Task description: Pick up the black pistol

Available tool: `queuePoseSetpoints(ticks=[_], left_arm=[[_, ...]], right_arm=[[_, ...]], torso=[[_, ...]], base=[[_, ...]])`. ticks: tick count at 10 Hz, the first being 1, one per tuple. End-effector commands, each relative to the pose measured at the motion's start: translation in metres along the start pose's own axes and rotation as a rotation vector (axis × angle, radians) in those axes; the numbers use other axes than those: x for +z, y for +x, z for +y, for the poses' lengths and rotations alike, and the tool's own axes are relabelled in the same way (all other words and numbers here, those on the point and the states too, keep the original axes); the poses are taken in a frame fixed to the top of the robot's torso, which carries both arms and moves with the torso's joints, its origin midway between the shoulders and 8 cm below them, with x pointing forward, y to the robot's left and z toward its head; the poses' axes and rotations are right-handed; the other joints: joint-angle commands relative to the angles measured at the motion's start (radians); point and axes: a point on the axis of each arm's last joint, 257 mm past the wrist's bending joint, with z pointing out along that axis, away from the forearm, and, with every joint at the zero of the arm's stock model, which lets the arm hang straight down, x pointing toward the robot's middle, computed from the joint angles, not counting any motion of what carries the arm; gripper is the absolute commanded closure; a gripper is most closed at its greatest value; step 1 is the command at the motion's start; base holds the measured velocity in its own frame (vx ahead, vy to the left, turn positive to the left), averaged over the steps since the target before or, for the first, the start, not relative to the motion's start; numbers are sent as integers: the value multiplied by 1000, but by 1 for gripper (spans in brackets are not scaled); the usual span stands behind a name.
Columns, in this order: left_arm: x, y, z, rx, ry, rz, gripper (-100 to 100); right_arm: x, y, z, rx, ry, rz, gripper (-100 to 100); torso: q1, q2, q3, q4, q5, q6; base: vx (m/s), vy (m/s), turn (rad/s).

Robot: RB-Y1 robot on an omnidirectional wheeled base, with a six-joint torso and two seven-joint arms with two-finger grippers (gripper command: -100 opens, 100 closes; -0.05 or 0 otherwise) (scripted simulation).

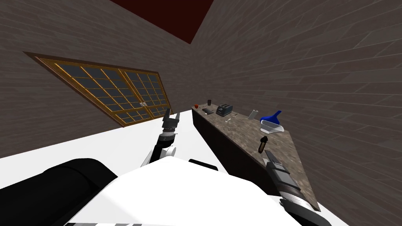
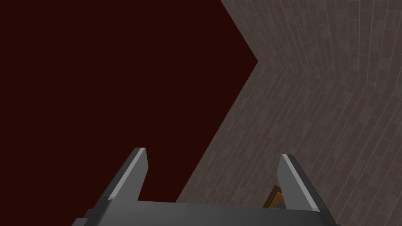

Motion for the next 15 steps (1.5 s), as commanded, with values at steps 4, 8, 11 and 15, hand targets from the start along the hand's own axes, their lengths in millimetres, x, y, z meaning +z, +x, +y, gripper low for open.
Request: queuePoseSetpoints(ticks=[4,8,11,15], left_arm=[[0,0,0,0,0,0,0],[0,0,0,0,0,0,0],[0,0,0,0,0,0,0],[0,0,0,0,0,0,0]], right_arm=[[-31,-21,-51,-29,176,3,-100],[-78,-52,-108,-78,391,5,-100],[-122,-75,-143,-123,555,8,-100],[-170,-100,-172,-174,725,11,-100]], torso=[[0,-1,0,0,0,-1],[-1,-2,-1,0,0,-1],[-1,-3,-2,-1,0,0],[-2,-4,-2,-1,-1,0]], base=[[14,37,163],[33,36,224],[67,28,185],[63,7,145]])
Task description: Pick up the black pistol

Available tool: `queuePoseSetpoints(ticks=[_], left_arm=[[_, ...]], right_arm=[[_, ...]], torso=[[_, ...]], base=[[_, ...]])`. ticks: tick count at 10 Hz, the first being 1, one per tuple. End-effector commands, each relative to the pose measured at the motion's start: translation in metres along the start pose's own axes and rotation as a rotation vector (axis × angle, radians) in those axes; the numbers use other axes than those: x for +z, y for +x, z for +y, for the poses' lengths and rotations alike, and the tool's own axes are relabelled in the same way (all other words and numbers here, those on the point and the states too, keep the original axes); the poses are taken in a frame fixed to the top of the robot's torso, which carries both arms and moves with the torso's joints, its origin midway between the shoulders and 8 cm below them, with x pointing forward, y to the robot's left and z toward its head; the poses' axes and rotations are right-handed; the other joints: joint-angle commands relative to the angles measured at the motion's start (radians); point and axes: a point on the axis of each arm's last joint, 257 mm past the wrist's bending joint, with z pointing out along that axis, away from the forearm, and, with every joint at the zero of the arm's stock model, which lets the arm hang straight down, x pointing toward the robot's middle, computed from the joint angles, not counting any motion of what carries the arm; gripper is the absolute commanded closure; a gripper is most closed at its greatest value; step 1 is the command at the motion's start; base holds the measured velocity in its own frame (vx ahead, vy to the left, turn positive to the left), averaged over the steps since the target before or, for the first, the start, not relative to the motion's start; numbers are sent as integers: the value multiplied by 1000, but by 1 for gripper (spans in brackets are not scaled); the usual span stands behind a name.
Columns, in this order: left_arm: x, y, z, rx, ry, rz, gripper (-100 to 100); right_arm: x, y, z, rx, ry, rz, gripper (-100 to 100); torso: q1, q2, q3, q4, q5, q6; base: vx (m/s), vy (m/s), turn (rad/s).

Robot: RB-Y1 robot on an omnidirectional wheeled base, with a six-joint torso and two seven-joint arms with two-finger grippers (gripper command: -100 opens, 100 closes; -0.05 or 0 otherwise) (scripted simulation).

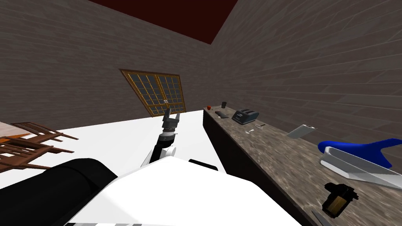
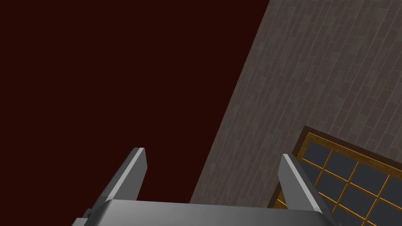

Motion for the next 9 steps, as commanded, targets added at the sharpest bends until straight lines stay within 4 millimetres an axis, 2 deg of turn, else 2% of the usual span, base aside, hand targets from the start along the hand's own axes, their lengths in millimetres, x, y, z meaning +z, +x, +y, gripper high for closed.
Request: queuePoseSetpoints(ticks=[1,2,3,4,6,7,9], left_arm=[[0,0,0,0,0,0,0],[0,0,0,0,0,0,0],[0,0,0,0,0,0,0],[0,0,0,0,0,0,0],[0,0,0,0,0,0,0],[0,0,0,0,0,0,0],[0,0,0,0,0,0,0]], right_arm=[[-12,-11,-31,-36,98,2,-100],[-12,-12,-34,-36,110,0,-100],[-21,-19,-52,-63,167,3,-100],[-21,-20,-54,-63,176,1,-100],[-40,-35,-87,-119,290,10,-100],[-40,-35,-89,-120,297,8,-100],[-58,-49,-116,-180,400,20,-100]], torso=[[0,0,0,0,0,0],[0,-2,-1,0,0,0],[-1,-2,-1,0,-1,1],[-1,-1,-1,0,0,0],[-2,-1,-1,0,-1,0],[-3,-2,-1,-1,-1,0],[-3,-1,-1,0,-1,0]], base=[[103,7,305],[85,-18,72],[70,-14,129],[54,-21,84],[90,-36,203],[70,-41,58],[89,-41,126]])
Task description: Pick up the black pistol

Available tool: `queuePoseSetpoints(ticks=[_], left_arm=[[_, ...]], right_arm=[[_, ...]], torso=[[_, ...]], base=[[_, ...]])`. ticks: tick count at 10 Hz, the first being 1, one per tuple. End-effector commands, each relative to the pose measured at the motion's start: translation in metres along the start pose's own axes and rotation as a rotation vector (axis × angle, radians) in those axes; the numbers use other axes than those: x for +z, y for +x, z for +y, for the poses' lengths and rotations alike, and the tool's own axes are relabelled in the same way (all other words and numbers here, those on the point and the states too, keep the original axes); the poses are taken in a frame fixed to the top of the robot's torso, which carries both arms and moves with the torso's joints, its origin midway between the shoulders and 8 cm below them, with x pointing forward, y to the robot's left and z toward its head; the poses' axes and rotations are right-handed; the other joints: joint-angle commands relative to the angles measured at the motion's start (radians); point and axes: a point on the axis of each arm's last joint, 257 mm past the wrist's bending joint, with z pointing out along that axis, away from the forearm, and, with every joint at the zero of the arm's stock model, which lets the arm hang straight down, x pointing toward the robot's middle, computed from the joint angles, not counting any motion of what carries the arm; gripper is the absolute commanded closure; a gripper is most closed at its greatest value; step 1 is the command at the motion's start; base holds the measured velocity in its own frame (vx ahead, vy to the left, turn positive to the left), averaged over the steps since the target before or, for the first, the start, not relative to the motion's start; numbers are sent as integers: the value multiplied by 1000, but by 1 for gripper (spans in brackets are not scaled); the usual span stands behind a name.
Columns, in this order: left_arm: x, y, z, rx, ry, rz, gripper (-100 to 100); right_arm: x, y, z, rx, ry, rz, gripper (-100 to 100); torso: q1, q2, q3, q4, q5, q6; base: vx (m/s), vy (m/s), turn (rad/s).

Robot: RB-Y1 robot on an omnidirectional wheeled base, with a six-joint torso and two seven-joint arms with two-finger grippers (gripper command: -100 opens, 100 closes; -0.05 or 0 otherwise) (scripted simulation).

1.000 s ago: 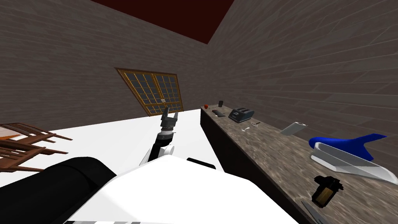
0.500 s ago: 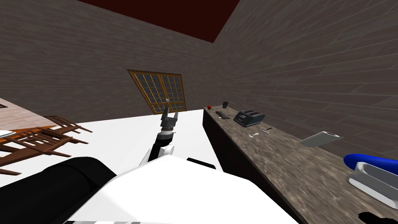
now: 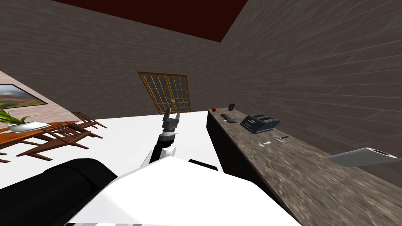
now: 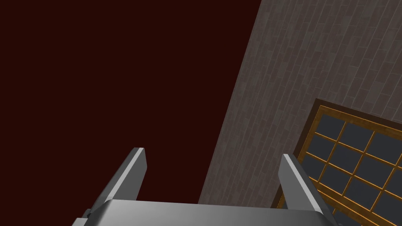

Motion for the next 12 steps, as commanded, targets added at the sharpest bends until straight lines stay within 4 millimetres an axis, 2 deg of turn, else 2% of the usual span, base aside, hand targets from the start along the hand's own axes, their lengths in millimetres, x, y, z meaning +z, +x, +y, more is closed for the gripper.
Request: queuePoseSetpoints(ticks=[1,3,6,11,12], left_arm=[[0,0,0,0,0,0,0],[0,0,0,0,0,0,0],[0,0,0,0,0,0,0],[0,0,0,0,0,0,0],[0,0,0,0,0,0,0]], right_arm=[[1,-2,-9,-18,33,2,-100],[-6,-10,-35,-82,121,14,-100],[-14,-20,-64,-177,225,35,-100],[-22,-29,-91,-312,336,71,-100],[-21,-28,-88,-292,320,66,-100]], torso=[[0,0,0,0,0,0],[0,1,1,0,0,0],[-4,0,0,0,-1,0],[-2,2,1,0,-1,0],[-2,1,1,0,-1,0]], base=[[81,-47,71],[81,-49,120],[89,-107,93],[72,-89,44],[32,-39,16]])
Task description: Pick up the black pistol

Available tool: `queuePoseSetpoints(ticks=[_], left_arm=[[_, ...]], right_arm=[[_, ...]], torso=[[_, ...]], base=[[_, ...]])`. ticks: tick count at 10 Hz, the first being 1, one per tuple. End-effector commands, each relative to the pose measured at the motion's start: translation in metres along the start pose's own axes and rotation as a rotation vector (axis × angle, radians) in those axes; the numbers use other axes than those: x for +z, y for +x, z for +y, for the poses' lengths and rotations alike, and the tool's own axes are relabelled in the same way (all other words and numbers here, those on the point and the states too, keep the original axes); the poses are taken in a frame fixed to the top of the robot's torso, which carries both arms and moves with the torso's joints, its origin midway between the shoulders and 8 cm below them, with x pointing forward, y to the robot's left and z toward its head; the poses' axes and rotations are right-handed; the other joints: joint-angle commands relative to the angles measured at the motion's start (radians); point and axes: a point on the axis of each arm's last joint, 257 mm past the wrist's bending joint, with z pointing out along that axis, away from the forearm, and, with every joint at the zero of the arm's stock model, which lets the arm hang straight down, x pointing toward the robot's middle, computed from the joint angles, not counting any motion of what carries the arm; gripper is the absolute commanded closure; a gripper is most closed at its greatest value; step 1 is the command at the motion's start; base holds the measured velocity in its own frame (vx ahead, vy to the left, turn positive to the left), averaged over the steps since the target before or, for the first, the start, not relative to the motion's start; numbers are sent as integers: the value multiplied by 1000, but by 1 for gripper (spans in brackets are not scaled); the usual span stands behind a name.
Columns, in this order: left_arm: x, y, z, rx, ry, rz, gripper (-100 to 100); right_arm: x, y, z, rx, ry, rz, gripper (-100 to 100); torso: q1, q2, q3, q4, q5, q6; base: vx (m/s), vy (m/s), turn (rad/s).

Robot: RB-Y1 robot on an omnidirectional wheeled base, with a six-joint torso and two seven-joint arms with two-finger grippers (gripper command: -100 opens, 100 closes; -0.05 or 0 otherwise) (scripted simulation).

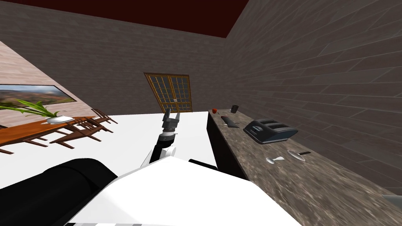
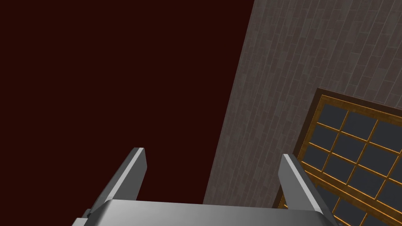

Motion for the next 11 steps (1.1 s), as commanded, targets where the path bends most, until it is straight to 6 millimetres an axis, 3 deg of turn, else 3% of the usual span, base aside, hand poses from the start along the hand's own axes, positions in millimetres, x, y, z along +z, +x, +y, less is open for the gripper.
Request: queuePoseSetpoints(ticks=[1,2,6,7,11], left_arm=[[0,0,0,0,0,0,0],[0,0,0,0,0,0,0],[0,0,0,0,0,0,0],[0,0,0,0,0,0,0],[0,0,0,0,0,0,0]], right_arm=[[0,0,0,0,0,0,0],[7,3,-4,5,3,0,-100],[15,8,-8,10,7,0,-100],[16,8,-8,10,7,1,100],[15,7,-10,-3,10,0,100]], torso=[[0,0,0,0,0,0],[2,2,1,0,1,0],[2,3,2,1,0,0],[3,3,2,1,1,0],[2,2,3,4,-3,1]], base=[[6,-8,1],[8,-16,46],[8,-19,26],[0,0,0],[-4,-3,3]])
